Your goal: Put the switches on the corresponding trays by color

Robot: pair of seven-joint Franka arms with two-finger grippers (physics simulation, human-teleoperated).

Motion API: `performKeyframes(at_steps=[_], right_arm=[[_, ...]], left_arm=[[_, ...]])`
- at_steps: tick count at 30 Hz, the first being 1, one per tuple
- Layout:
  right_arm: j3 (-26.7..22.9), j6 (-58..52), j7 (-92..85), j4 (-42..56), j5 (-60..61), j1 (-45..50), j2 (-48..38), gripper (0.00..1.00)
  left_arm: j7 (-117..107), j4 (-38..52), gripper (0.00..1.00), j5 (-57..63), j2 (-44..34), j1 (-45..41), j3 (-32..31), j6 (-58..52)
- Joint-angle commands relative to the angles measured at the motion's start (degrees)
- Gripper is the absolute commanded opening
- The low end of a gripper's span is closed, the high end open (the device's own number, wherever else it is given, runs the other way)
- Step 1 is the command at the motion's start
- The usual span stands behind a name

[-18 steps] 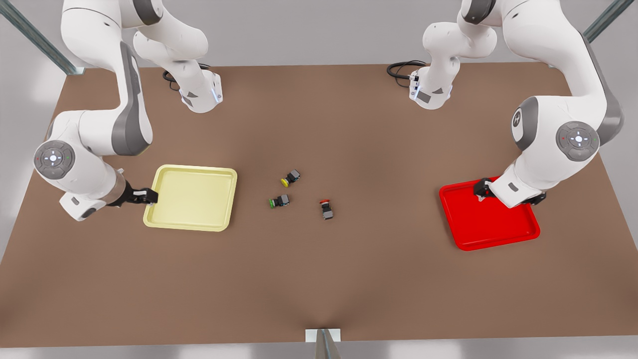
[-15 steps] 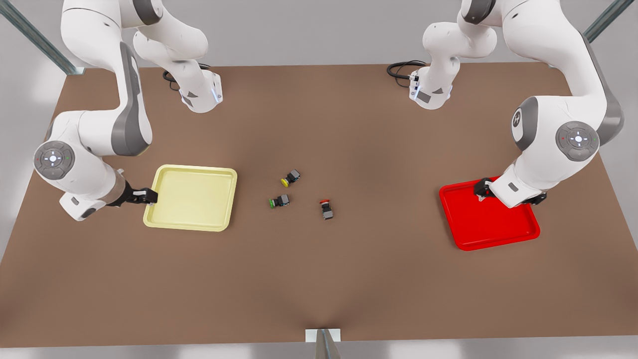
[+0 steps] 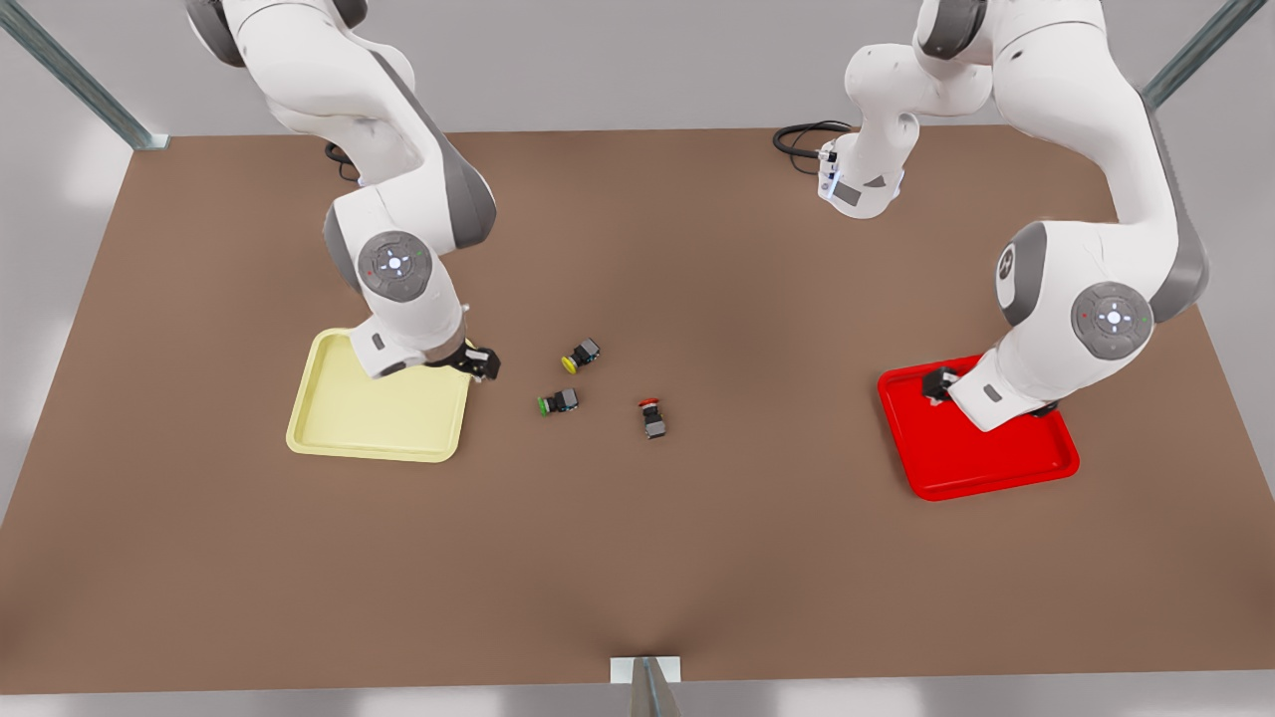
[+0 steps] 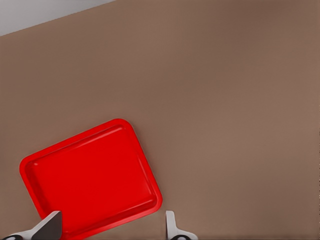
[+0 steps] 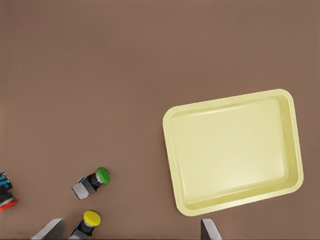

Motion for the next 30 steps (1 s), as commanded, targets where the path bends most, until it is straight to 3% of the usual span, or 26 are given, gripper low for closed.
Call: performKeyframes(at_steps=[1,9,18,30], right_arm=[[0.26,0.85,-4.54,0.16,0.12,0.03,0.10,1.00],[11.34,3.58,-31.99,-0.10,-4.28,2.40,2.64,1.00],[12.48,11.48,-89.80,0.60,-4.10,5.74,6.51,1.00],[12.57,17.99,-112.76,-5.28,-4.89,6.18,11.08,1.00]], left_arm=[[-0.78,0.00,1.00,-1.15,0.19,0.02,0.00,0.00],[-7.12,-0.09,1.00,-2.65,3.01,-1.47,0.27,0.09],[-15.73,-0.09,1.00,-2.21,3.36,-1.39,1.06,-2.20],[-17.14,-0.18,1.00,-2.91,7.84,-2.88,0.36,-1.49]])
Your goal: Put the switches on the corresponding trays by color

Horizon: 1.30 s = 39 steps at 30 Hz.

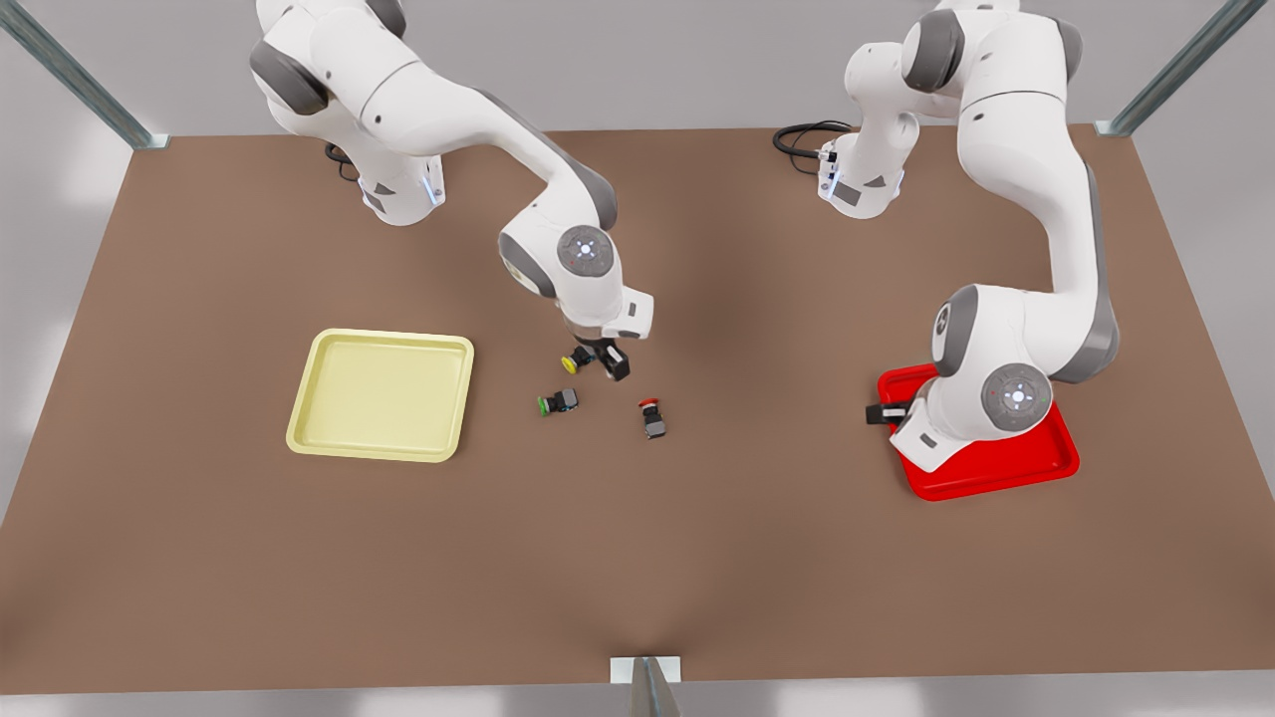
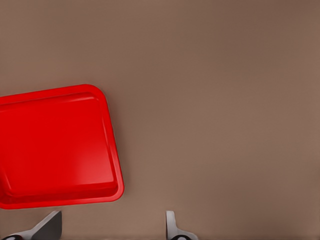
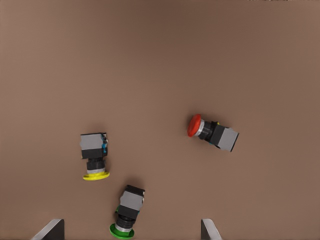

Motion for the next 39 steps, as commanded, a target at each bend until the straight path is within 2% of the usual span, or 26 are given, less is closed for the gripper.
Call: performKeyframes(at_steps=[1,8,11,15,21,25,32,39], right_arm=[[-0.02,0.03,-0.07,-0.30,-0.21,0.01,0.17,1.00],[-0.19,4.95,0.19,-5.31,-0.04,0.10,2.72,1.00],[-0.10,9.70,0.90,-14.54,-0.13,0.10,-0.27,1.00],[0.25,15.76,5.29,-21.57,-0.21,1.50,-1.76,1.00],[0.42,25.43,5.64,-25.62,-4.08,2.91,-0.18,1.00],[0.16,27.89,8.10,-27.55,-3.91,2.21,0.96,1.00],[-1.07,31.58,9.86,-28.96,-4.08,2.21,2.63,1.00],[-2.04,34.04,9.86,-28.96,-4.52,2.56,3.60,1.00]], left_arm=[[0.00,-0.01,1.00,-0.36,0.09,-0.02,0.05,0.00],[-1.49,-0.45,1.00,-1.06,2.11,-2.21,-0.04,1.93],[-2.28,-0.45,1.00,-1.33,2.99,-3.09,-0.04,2.29],[-4.57,-0.45,1.00,-1.41,4.22,-5.29,-0.04,2.99],[-14.77,-0.71,1.00,-3.87,7.65,-10.48,-0.04,8.44],[-15.73,-0.54,1.00,-7.39,9.50,-12.41,-0.04,12.65],[-24.25,1.75,1.00,-10.82,16.79,-21.28,-0.22,20.92],[-26.80,2.54,1.00,-10.82,20.22,-22.34,-2.23,27.68]])
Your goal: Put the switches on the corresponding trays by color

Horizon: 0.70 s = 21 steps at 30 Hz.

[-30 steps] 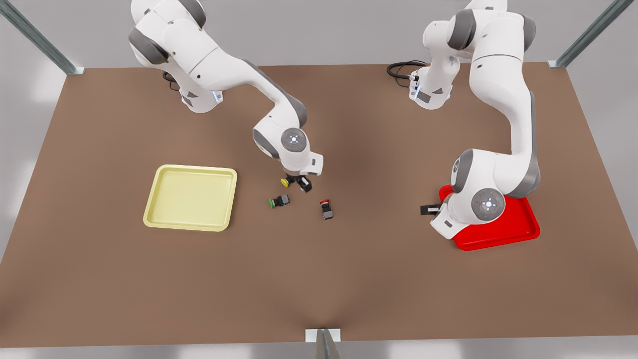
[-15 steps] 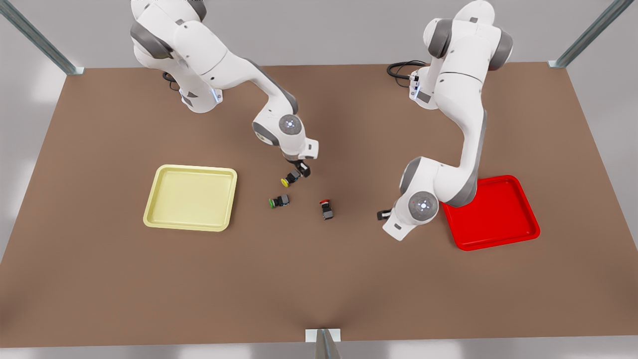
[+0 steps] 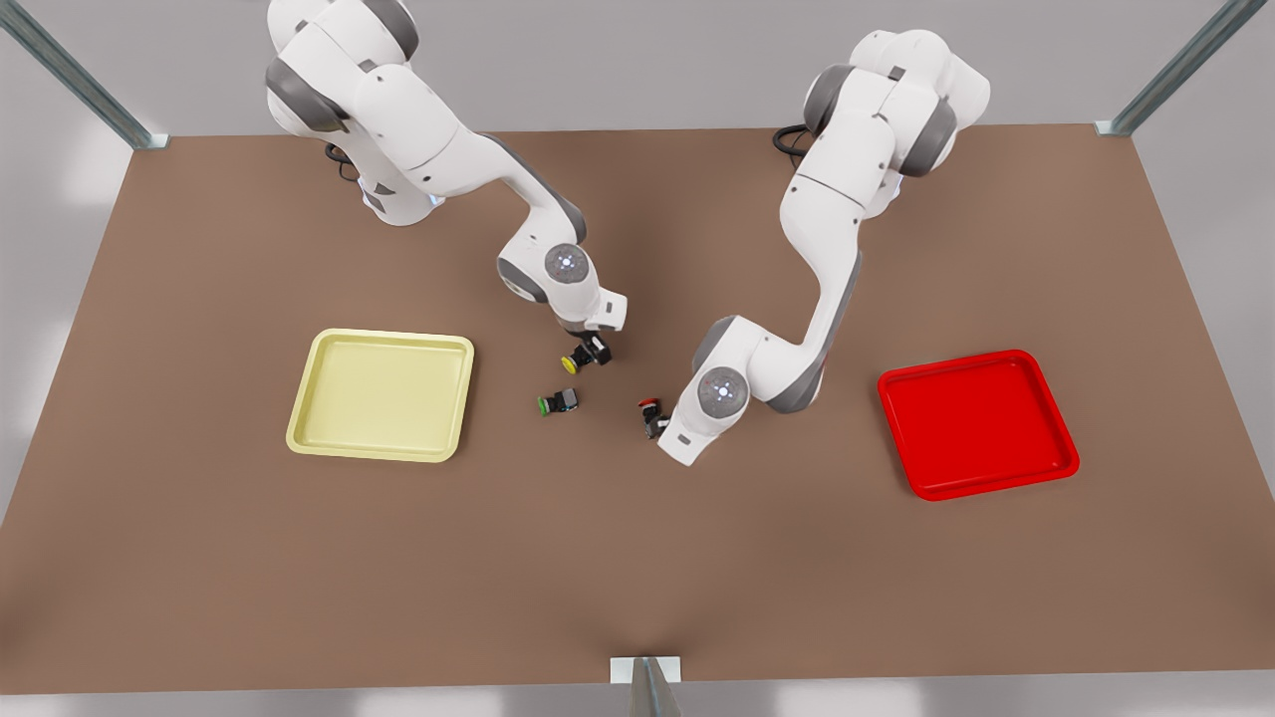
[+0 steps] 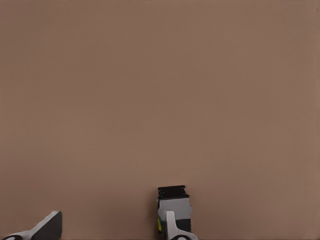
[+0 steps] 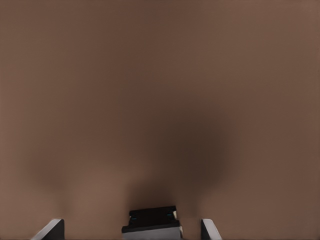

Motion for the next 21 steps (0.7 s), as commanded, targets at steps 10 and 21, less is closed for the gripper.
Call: performKeyframes(at_steps=[10,21], right_arm=[[-1.06,-0.17,0.09,0.08,0.00,0.10,0.17,0.60],[-1.14,-0.96,-0.09,-0.19,0.00,0.10,-0.35,0.49]], left_arm=[[-3.49,0.86,1.00,-0.15,4.81,-3.06,-0.46,8.12],[-4.55,0.77,0.70,0.20,5.51,-3.32,-0.46,8.82]])
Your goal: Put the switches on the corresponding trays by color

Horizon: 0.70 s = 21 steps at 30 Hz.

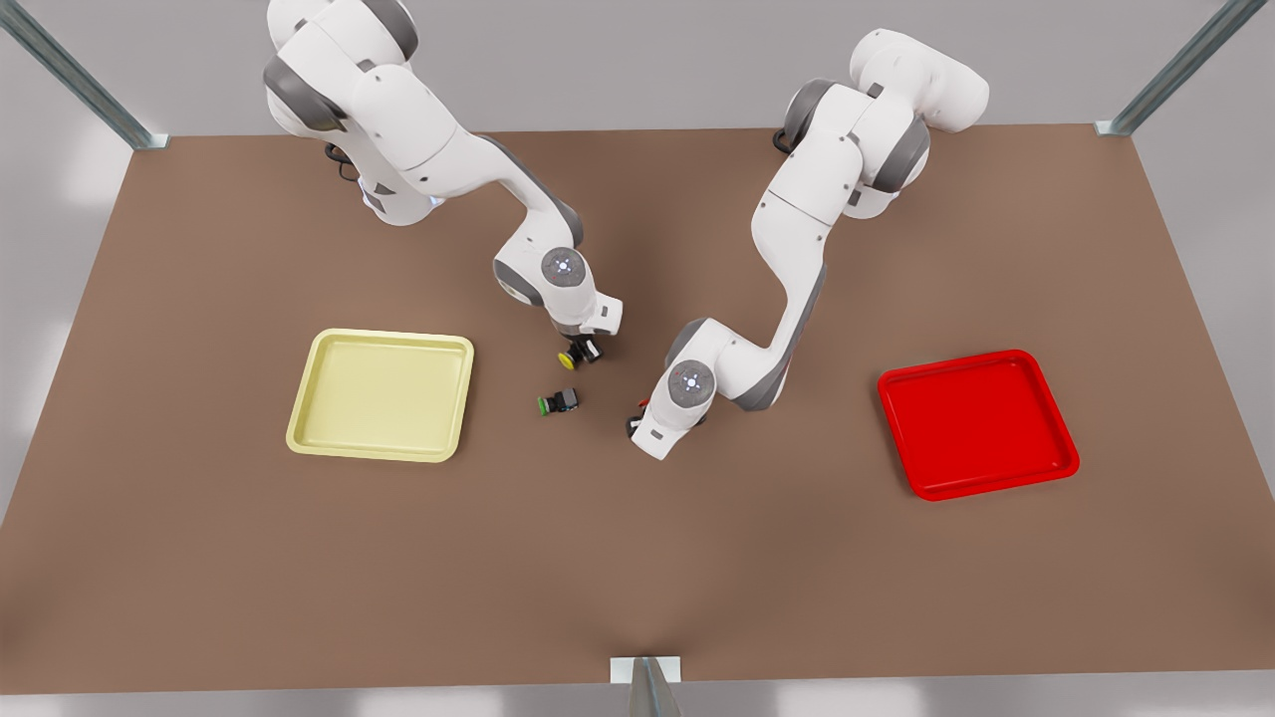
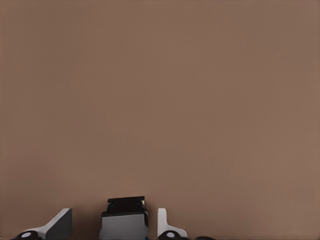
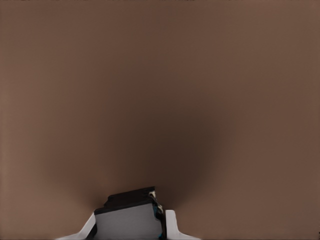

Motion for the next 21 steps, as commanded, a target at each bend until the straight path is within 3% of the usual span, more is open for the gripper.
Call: performKeyframes(at_steps=[1,12,21], right_arm=[[0.00,0.00,-0.01,0.00,0.00,0.00,-0.09,0.49],[-0.09,-0.26,-0.10,-0.53,0.00,-0.61,-1.41,0.51],[-5.53,-3.95,0.60,-7.47,0.08,-3.25,-13.71,0.51]], left_arm=[[0.00,0.00,0.69,0.15,0.00,0.00,-0.06,0.00],[0.09,0.00,0.59,0.41,-0.09,-0.17,0.03,0.00],[0.35,0.00,0.54,0.50,0.00,-0.17,0.03,0.00]])
